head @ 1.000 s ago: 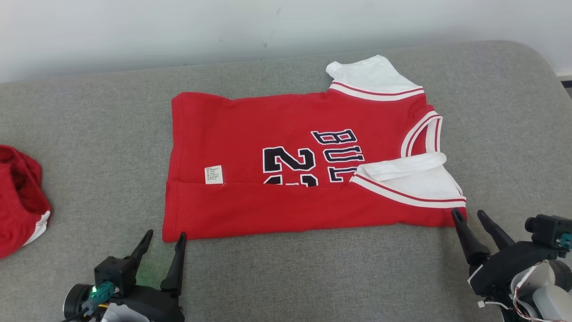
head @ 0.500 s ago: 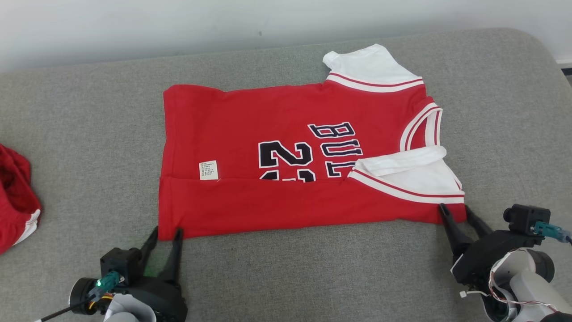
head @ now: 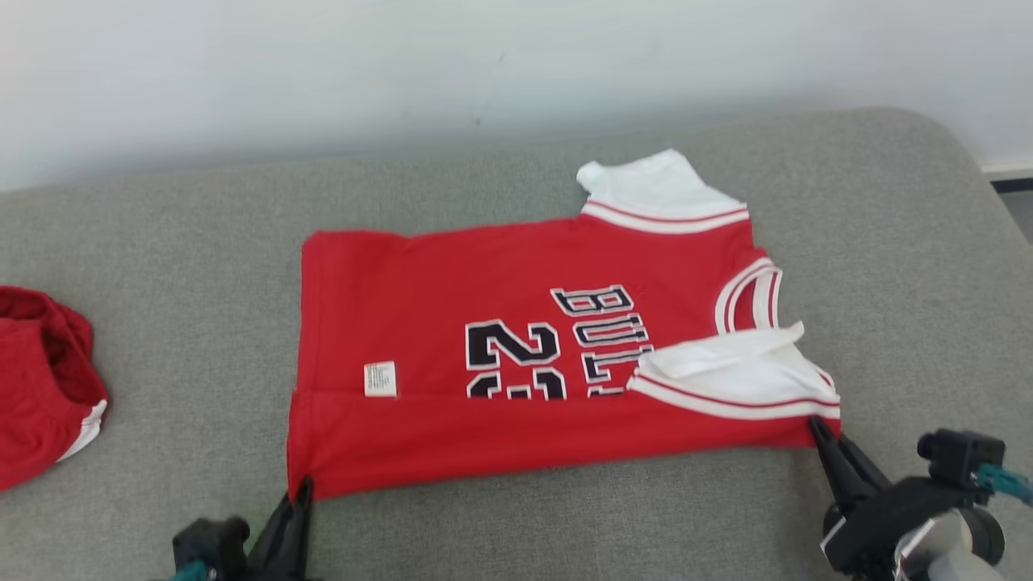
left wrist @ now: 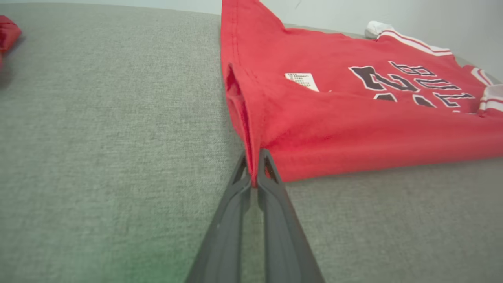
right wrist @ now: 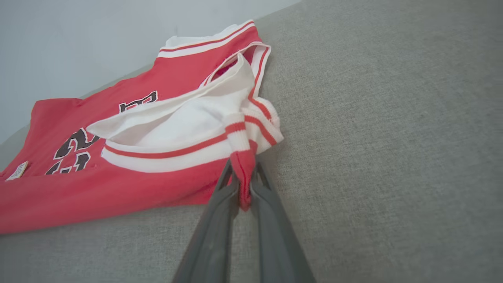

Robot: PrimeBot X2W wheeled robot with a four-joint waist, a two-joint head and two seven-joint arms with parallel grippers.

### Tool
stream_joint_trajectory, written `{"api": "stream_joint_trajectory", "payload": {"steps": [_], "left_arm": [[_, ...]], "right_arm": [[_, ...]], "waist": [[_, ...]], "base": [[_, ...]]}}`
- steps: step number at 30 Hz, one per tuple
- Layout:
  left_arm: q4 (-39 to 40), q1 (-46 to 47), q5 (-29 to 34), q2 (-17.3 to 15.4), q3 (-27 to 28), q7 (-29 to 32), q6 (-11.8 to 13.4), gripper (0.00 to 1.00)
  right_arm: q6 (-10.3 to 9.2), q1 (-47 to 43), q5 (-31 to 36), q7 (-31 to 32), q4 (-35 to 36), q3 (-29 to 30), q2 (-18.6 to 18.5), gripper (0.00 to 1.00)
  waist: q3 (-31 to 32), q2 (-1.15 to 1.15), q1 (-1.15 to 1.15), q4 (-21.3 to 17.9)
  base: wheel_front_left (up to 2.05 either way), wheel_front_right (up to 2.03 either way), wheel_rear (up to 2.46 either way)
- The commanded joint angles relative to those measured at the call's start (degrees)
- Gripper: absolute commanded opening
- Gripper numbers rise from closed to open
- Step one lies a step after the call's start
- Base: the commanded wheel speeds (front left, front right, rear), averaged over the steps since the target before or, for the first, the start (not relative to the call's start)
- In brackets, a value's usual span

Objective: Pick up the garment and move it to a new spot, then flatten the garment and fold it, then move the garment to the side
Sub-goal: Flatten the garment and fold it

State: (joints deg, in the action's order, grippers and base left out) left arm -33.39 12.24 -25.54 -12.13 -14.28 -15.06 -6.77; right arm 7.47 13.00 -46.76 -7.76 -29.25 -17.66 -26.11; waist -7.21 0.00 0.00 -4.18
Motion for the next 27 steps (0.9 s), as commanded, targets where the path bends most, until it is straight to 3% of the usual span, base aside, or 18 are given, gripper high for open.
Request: {"api": "stream_joint_trajectory", "payload": {"steps": [1,6,14,15,16,21,27], "left_arm": [[1.4,-2.6,0.2,0.1,0.7,-0.2,0.8,0.0],[5.0,-7.7,0.5,0.0,0.7,-0.2,2.1,0.0],[6.7,-11.3,-0.5,0.7,0.4,0.4,3.1,0.0],[6.9,-11.6,-0.1,0.6,0.3,0.3,3.3,0.3],[7.2,-11.9,0.1,0.7,0.4,0.2,3.3,1.0],[10.4,-12.8,1.0,0.7,2.2,-0.2,4.2,1.0],[19.6,-15.0,5.5,1.4,8.2,-0.1,6.6,1.0]], "right_arm": [[0.03,-2.4,-0.6,0.1,1.3,0.6,-0.5,0.0],[0.02,-9.6,-0.4,1.6,5.7,3.8,-0.9,0.0],[0.03,-16.9,1.4,5.3,10.1,8.7,2.1,0.0],[0.03,-17.3,2.0,6.2,10.4,9.0,2.5,0.49],[0.03,-17.6,2.2,6.5,10.9,9.6,3.1,1.0],[0.03,-18.2,5.2,4.9,14.6,12.5,4.0,1.0],[0.03,-18.4,11.4,-0.7,19.5,16.8,5.5,1.0]], "waist": [[1.7,0.0,0.0,-0.2],[2.5,0.0,0.0,0.3],[3.1,0.0,0.0,0.4],[3.2,0.0,0.0,0.3],[3.5,0.0,0.0,0.2],[5.0,0.0,0.0,0.3],[6.7,0.0,0.0,0.7]], "base": [[0.0,0.0,0.0],[0.0,0.0,0.0],[0.0,0.0,0.0],[0.0,0.0,0.0],[0.0,0.0,0.0],[0.0,0.0,0.0],[0.0,0.0,0.0]]}}
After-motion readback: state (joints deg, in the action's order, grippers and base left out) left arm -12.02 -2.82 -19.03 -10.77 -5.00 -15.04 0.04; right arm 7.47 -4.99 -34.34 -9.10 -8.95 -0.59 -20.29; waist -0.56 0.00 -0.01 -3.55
